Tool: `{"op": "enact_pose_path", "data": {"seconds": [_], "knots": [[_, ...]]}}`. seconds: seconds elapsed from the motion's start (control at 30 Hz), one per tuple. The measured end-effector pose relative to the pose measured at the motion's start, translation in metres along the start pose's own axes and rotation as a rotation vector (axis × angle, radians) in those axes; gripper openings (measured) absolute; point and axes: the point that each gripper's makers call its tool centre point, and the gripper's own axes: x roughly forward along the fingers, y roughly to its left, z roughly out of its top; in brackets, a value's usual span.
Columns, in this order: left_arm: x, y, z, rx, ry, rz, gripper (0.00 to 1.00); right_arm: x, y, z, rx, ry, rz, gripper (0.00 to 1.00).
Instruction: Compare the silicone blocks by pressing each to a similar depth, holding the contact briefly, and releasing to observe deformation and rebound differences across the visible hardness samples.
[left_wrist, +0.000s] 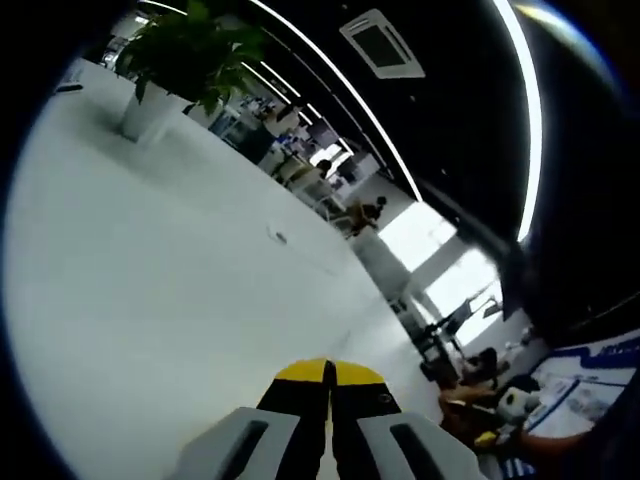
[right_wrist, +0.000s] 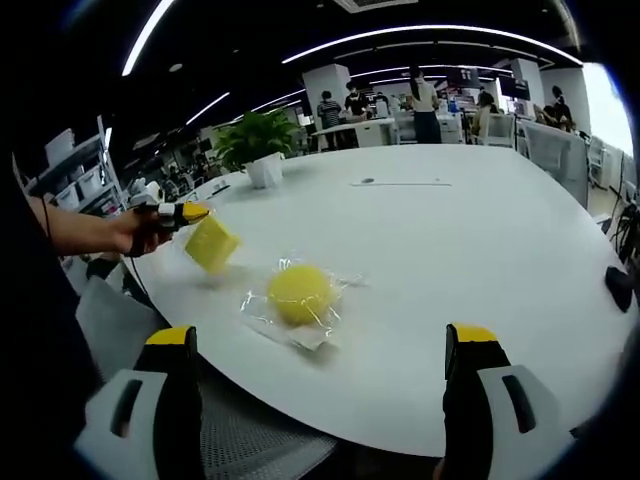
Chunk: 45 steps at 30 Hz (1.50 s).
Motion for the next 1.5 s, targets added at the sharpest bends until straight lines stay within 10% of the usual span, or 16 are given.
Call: {"op": "enact_pose_path", "data": {"seconds": [0.4, 1.5], "knots": [[-0.003, -0.03, 0.031, 0.115, -0.04, -0.035, 0.0, 0.004, -0.003, 0.011, -0.02, -0.015, 0.016, 0.96], [-0.012, -0.073, 0.047, 0.283, -0.052, -0.112, 0.0, 0.02, 0.015, 0.033, -0.035, -0.055, 0.062, 0.96]]}}
